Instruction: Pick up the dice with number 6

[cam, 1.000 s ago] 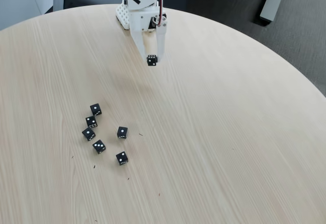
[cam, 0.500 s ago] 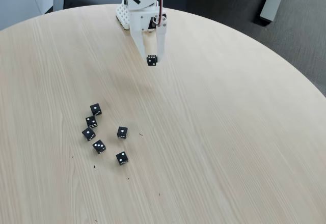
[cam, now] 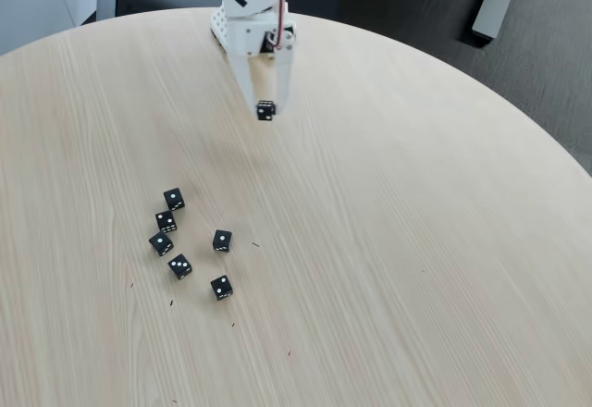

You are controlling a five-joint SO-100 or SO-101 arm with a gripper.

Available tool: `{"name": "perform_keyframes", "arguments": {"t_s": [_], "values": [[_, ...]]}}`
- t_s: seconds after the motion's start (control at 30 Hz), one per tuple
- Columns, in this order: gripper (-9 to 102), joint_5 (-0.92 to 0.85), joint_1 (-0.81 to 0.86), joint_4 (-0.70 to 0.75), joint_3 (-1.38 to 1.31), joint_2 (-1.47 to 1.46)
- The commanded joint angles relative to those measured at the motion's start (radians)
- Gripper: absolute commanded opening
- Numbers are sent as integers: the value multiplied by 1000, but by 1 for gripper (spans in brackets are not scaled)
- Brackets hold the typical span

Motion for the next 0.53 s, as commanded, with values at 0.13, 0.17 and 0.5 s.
{"name": "perform_keyframes", "arguments": {"t_s": [0.13,0.17,0.5], "values": [[1,28,21,-3,-3,-5],[1,28,21,-3,-3,-5],[1,29,20,-3,-3,-5]]}}
